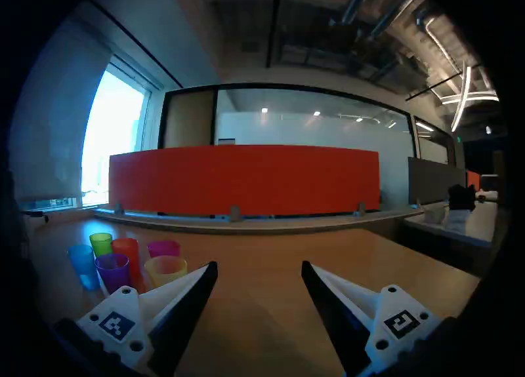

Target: Pour water

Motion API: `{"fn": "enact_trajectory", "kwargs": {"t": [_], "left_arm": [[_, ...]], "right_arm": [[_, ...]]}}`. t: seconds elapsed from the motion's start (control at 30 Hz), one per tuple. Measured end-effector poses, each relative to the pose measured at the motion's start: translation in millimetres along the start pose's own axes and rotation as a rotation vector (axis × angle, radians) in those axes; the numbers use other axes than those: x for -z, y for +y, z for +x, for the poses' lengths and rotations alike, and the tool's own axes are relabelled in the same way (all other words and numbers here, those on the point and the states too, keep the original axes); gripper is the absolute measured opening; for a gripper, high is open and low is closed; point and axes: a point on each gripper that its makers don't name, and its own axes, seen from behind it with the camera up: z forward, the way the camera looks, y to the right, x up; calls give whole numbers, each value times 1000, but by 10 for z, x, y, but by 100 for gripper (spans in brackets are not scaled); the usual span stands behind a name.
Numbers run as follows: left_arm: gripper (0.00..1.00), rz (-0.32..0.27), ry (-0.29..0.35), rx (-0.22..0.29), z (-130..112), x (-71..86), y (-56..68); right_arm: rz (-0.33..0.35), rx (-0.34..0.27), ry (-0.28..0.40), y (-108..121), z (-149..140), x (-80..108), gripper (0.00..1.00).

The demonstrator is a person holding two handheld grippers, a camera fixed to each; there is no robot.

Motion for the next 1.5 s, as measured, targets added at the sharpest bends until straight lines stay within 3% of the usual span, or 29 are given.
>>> {"fn": "enact_trajectory", "kwargs": {"t": [0.77,1.07,1.5], "left_arm": [[100,-22,-3,6,17,-10,56],[100,-23,-21,48,64,-30,29],[100,-62,-25,-18,514,-121,-5]], "right_arm": [[-6,16,-15,22,-47,-17,99],[16,50,-20,-62,126,6,99],[35,46,-39,-153,517,-46,99]]}}
